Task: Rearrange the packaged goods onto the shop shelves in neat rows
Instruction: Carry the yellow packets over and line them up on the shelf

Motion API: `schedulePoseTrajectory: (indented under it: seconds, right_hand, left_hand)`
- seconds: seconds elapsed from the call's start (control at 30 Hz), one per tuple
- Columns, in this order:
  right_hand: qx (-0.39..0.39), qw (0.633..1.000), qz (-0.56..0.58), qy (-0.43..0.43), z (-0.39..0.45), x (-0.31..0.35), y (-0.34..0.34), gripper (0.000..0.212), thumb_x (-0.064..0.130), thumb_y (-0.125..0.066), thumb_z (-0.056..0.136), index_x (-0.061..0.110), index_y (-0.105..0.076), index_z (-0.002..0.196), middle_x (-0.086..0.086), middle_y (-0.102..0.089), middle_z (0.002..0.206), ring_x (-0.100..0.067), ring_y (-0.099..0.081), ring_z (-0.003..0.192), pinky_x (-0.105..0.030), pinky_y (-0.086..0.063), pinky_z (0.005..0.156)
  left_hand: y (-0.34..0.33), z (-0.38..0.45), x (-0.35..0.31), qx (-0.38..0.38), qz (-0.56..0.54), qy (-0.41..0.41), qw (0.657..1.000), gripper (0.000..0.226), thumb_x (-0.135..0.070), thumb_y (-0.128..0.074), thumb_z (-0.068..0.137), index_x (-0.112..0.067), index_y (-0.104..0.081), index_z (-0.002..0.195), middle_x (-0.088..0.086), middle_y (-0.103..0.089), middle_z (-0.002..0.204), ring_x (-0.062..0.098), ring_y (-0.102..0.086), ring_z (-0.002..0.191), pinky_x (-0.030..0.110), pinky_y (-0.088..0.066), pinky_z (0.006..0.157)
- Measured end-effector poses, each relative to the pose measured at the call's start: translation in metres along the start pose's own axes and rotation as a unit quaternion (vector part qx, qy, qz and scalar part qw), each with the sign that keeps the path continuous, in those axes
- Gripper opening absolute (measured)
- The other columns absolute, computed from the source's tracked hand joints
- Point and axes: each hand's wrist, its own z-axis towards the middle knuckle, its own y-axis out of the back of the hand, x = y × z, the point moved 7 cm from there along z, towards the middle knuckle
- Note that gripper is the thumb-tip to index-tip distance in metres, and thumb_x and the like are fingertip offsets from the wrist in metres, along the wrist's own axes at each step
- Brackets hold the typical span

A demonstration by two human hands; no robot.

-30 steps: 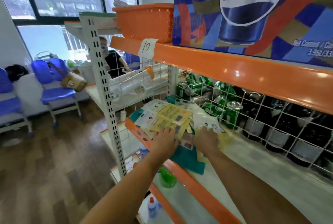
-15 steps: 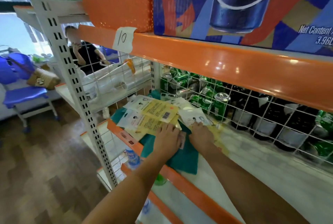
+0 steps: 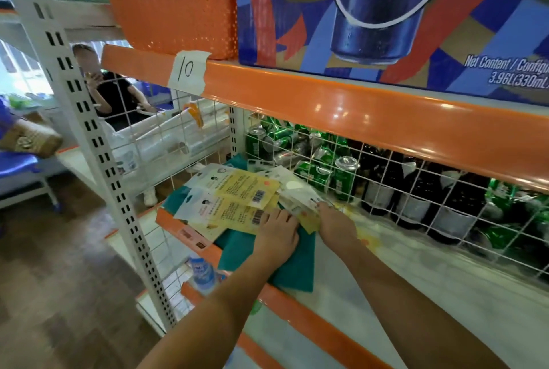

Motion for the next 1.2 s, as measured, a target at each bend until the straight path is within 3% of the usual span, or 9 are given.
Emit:
schedulePoseTrajectory:
  seconds: [0.17, 0.27, 0.37, 0.5, 0.57, 0.67, 0.8, 0.93, 1.2]
  right_hand:
    - [-0.022, 0.994, 0.097, -0.045, -0.009, -0.018, 0.034, 0.030, 0.012, -0.043, 0.096, 0.008, -0.046, 0.126, -0.013, -0.058, 0.119, -0.030, -0.058, 0.102, -0.035, -0.047, 0.084]
    - [-0.060, 0.966, 0.238, -0.085, -0.016, -0.034, 0.054, 0.034, 0.006, -0.035, 0.097, -0.003, -0.047, 0.128, -0.022, -0.053, 0.123, -0.020, -0.049, 0.079, -0.027, -0.040, 0.070]
    - [-0.109, 0.891, 0.408, -0.169, -0.032, -0.056, 0.064, 0.035, 0.010, -0.040, 0.097, -0.007, -0.048, 0.127, -0.018, -0.053, 0.107, -0.009, -0.039, 0.063, -0.027, -0.040, 0.065]
    - [-0.109, 0.782, 0.574, -0.218, -0.070, -0.069, 0.053, 0.036, 0.009, -0.053, 0.093, -0.006, -0.050, 0.126, -0.009, -0.053, 0.100, -0.012, -0.050, 0.068, -0.034, -0.045, 0.079]
    - [-0.134, 0.733, 0.625, -0.233, -0.092, -0.074, 0.043, 0.036, 0.007, -0.055, 0.093, -0.009, -0.052, 0.125, -0.011, -0.057, 0.092, -0.019, -0.054, 0.070, -0.035, -0.046, 0.071]
    - [-0.168, 0.678, 0.653, -0.294, -0.133, -0.085, 0.026, 0.037, 0.007, -0.058, 0.092, -0.006, -0.050, 0.126, -0.015, -0.057, 0.097, -0.025, -0.054, 0.070, -0.032, -0.045, 0.061]
    - [-0.210, 0.615, 0.681, -0.338, -0.193, -0.109, 0.011, 0.033, 0.006, -0.059, 0.091, 0.001, -0.052, 0.123, -0.014, -0.057, 0.091, -0.023, -0.053, 0.067, -0.041, -0.048, 0.076]
    - [-0.256, 0.595, 0.682, -0.340, -0.255, -0.138, 0.011, 0.027, 0.008, -0.063, 0.088, 0.003, -0.056, 0.113, -0.010, -0.058, 0.081, -0.022, -0.056, 0.070, -0.033, -0.049, 0.065]
    - [-0.343, 0.555, 0.653, -0.385, -0.358, -0.205, 0.027, 0.028, 0.010, -0.065, 0.087, 0.000, -0.054, 0.111, -0.008, -0.057, 0.102, -0.024, -0.052, 0.096, -0.030, -0.047, 0.072]
  left_hand:
    - [0.001, 0.005, -0.008, -0.001, 0.002, -0.026, 1.000, 0.034, -0.032, -0.034, 0.098, -0.017, -0.055, 0.120, 0.003, -0.053, 0.125, 0.024, -0.044, 0.121, 0.037, -0.030, 0.102]
    - [0.006, 0.004, -0.013, 0.004, -0.006, -0.040, 0.999, 0.035, -0.033, -0.031, 0.099, -0.018, -0.050, 0.125, 0.001, -0.051, 0.127, 0.022, -0.042, 0.122, 0.036, -0.030, 0.100]
    - [0.013, 0.003, -0.011, 0.007, -0.028, -0.051, 0.998, 0.034, -0.032, -0.033, 0.098, -0.019, -0.051, 0.125, 0.000, -0.051, 0.129, 0.020, -0.041, 0.123, 0.036, -0.029, 0.101]
    - [0.022, -0.008, -0.011, 0.008, -0.054, -0.073, 0.996, 0.032, -0.031, -0.034, 0.099, -0.020, -0.053, 0.121, -0.002, -0.052, 0.125, 0.018, -0.042, 0.120, 0.034, -0.030, 0.099]
    - [0.026, -0.016, -0.016, 0.009, -0.067, -0.091, 0.994, 0.031, -0.030, -0.033, 0.100, -0.019, -0.056, 0.118, -0.002, -0.053, 0.122, 0.018, -0.043, 0.118, 0.033, -0.030, 0.099]
    - [0.021, -0.031, -0.029, 0.032, -0.089, -0.121, 0.988, 0.030, -0.029, -0.034, 0.099, -0.017, -0.056, 0.116, 0.001, -0.053, 0.121, 0.020, -0.044, 0.117, 0.034, -0.033, 0.099]
    - [0.014, -0.058, -0.063, 0.039, -0.102, -0.173, 0.979, 0.026, -0.026, -0.039, 0.096, -0.018, -0.058, 0.113, 0.000, -0.055, 0.120, 0.019, -0.043, 0.118, 0.032, -0.034, 0.095]
    - [0.010, -0.084, -0.112, 0.037, -0.086, -0.235, 0.967, 0.028, -0.028, -0.038, 0.095, -0.021, -0.056, 0.115, -0.002, -0.055, 0.121, 0.018, -0.045, 0.118, 0.032, -0.035, 0.094]
    - [0.020, -0.132, -0.205, 0.053, -0.110, -0.322, 0.939, 0.027, -0.028, -0.040, 0.094, -0.024, -0.057, 0.115, -0.004, -0.056, 0.120, 0.017, -0.044, 0.120, 0.031, -0.033, 0.095]
